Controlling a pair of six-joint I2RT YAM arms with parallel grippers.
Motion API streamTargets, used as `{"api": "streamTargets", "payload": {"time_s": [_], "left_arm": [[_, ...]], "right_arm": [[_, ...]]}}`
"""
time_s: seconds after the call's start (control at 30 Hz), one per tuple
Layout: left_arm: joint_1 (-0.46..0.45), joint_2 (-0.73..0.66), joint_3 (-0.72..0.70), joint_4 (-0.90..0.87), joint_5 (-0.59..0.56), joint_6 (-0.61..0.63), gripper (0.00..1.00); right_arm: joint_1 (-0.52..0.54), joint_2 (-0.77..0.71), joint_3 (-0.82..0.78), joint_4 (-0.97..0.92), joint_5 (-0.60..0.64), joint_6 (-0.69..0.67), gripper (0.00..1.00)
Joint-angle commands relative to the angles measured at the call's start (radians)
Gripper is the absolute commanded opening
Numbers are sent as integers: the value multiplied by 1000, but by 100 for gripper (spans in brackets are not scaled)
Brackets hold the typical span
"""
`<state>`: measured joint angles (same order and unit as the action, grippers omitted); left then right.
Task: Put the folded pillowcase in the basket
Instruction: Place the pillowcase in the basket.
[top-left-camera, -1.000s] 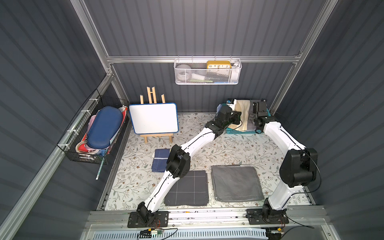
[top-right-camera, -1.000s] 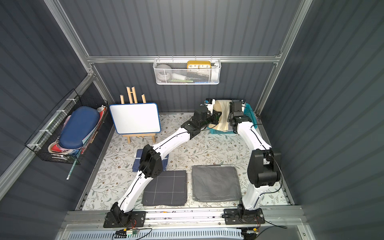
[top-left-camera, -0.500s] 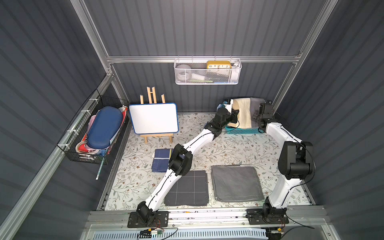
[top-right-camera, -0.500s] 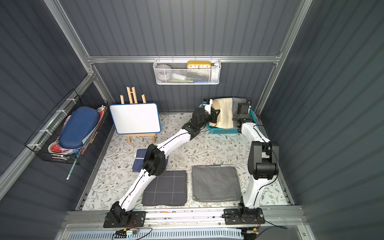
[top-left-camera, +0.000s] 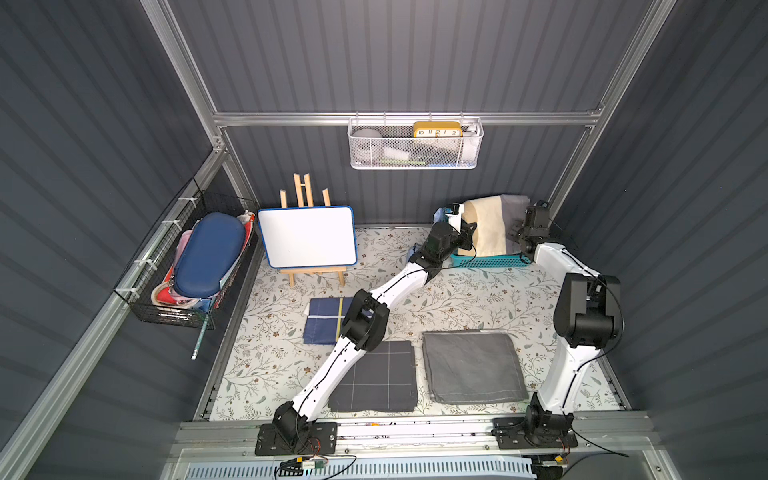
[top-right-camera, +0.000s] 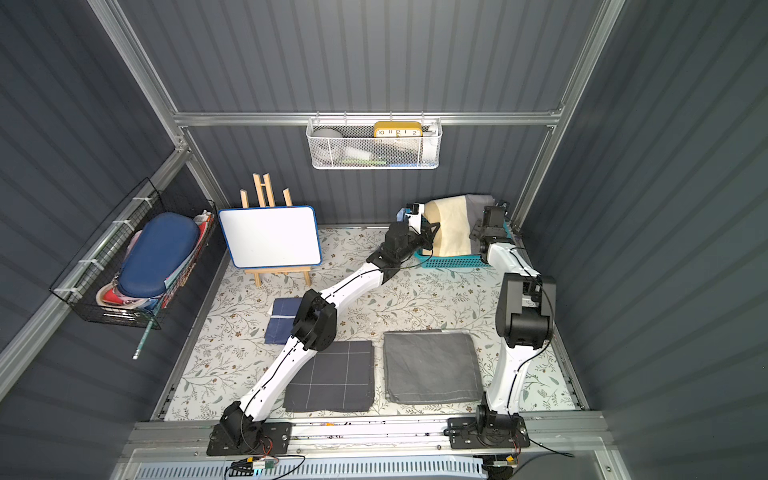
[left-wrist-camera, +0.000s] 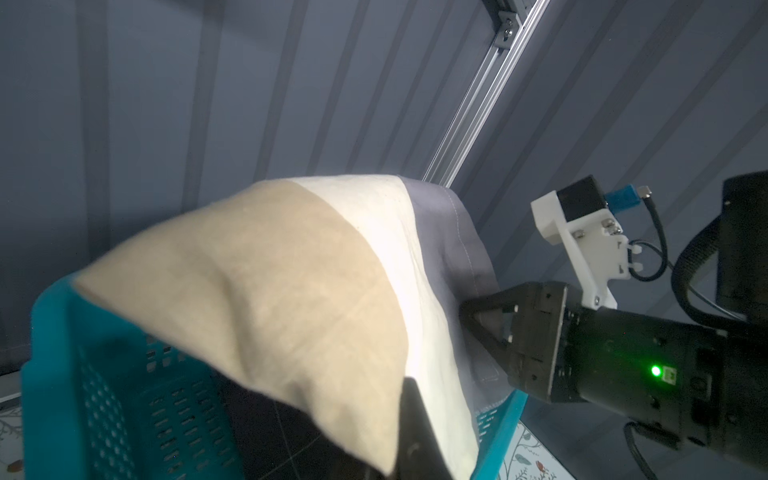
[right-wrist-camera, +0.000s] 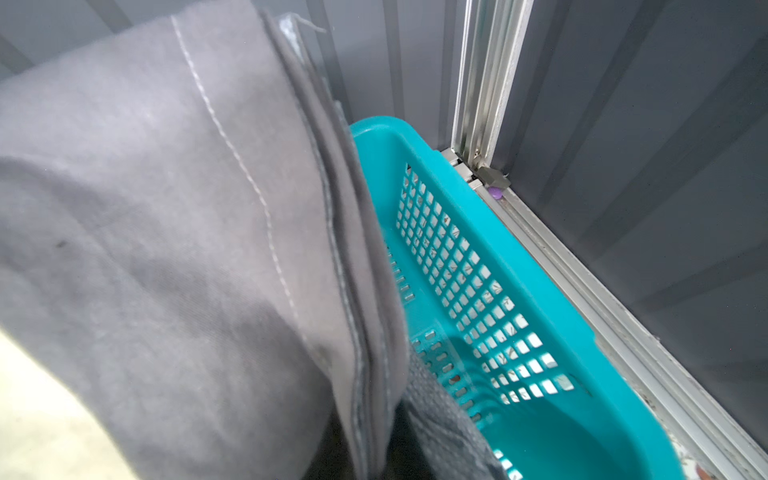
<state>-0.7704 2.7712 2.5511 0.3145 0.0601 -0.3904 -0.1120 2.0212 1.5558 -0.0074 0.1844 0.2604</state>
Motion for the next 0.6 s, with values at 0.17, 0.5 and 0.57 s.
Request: {"api": "streamTargets", "payload": {"time_s": [0.17, 0.5, 0.57], "left_arm": [[11, 77, 78, 66, 3, 2, 0], [19, 138, 105, 91, 7, 7, 9], [19, 146, 105, 91, 10, 7, 12]], "right_arm": [[-25, 36, 28, -3, 14, -6, 0], [-27, 103, 51, -26, -13, -16, 0], [-26, 105, 45, -28, -21, -16, 0]]}}
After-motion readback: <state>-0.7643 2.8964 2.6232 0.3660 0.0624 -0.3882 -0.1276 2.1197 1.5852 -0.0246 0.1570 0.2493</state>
